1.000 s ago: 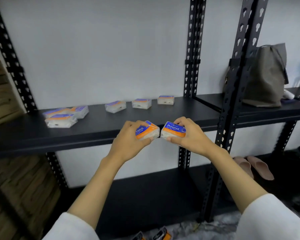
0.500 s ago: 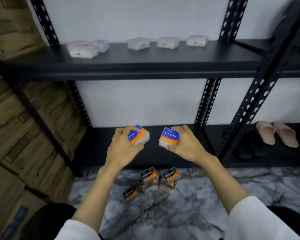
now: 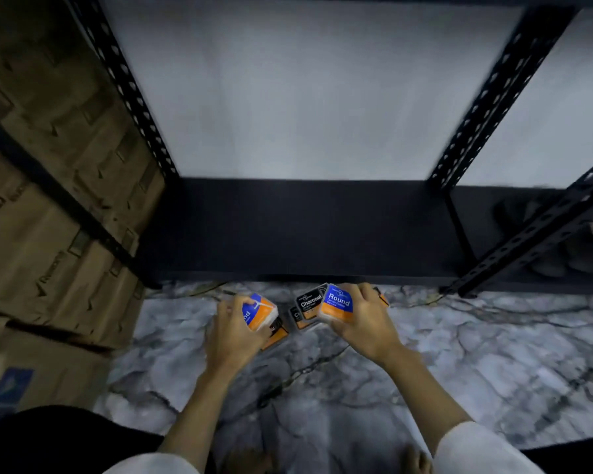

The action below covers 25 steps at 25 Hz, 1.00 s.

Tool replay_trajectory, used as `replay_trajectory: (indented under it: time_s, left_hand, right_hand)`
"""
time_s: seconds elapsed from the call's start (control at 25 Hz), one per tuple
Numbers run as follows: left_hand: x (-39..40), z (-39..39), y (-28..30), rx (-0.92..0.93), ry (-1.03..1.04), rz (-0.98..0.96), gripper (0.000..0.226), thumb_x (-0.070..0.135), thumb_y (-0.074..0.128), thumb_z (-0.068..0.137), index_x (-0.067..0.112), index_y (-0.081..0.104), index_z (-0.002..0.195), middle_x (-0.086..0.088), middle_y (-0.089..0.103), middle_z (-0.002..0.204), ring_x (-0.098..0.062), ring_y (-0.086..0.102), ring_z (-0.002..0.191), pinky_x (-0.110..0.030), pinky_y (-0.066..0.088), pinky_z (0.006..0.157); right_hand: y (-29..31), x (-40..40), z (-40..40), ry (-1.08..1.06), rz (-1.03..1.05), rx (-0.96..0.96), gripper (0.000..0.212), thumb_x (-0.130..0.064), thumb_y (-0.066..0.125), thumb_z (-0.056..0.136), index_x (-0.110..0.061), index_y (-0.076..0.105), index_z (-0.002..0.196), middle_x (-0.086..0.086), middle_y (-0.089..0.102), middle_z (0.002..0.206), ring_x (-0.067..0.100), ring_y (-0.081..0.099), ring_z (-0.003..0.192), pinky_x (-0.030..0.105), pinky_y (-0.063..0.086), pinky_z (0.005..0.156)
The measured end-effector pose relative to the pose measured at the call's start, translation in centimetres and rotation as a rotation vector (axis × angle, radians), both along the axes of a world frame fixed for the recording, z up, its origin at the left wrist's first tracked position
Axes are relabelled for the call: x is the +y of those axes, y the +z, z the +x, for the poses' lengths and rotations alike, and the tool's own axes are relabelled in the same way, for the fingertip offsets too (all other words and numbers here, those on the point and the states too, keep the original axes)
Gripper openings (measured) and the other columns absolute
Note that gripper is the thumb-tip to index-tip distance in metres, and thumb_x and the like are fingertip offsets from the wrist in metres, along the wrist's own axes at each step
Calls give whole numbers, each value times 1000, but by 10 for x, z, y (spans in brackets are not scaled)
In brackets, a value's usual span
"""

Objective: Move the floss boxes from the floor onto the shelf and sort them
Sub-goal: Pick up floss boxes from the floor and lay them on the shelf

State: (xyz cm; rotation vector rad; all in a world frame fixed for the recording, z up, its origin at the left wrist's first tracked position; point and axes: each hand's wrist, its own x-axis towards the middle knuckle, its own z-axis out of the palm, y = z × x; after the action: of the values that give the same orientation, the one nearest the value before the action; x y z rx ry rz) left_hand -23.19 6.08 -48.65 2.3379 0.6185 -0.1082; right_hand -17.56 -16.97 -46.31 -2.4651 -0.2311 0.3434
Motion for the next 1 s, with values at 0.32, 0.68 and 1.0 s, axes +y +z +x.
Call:
replay_trajectory:
  time_s: [0.32,0.68,1.0]
  left_hand:
    - [-1,23,-110,67,73,-68,45,39,77,73,24,54,109,0,51,116,-23,51,104,-40,50,79]
    - [-14,37,-162,143,28,-49,47,35,78,75,21,53,112,-2,45,126,-27,55,106,-42,51,73]
    - [-7,50,-133,141,-37,24,36,35,74,76,24,59,106,-3,46,122,-26,52,107,-40,49,85]
  right_hand:
    - [-58,21,41,1,-47,-38,69,-45,71,78,-18,42,134,2,45,124,24,51,106,42,47,92]
    - [-87,17,45,24,-75,-72,70,-41,73,78,-18,40,135,3,45,127,23,49,112,42,48,94]
    - [-69,18,46,85,-118,-3,79,-39,70,81,-16,31,144,3,38,141,23,38,130,41,34,109]
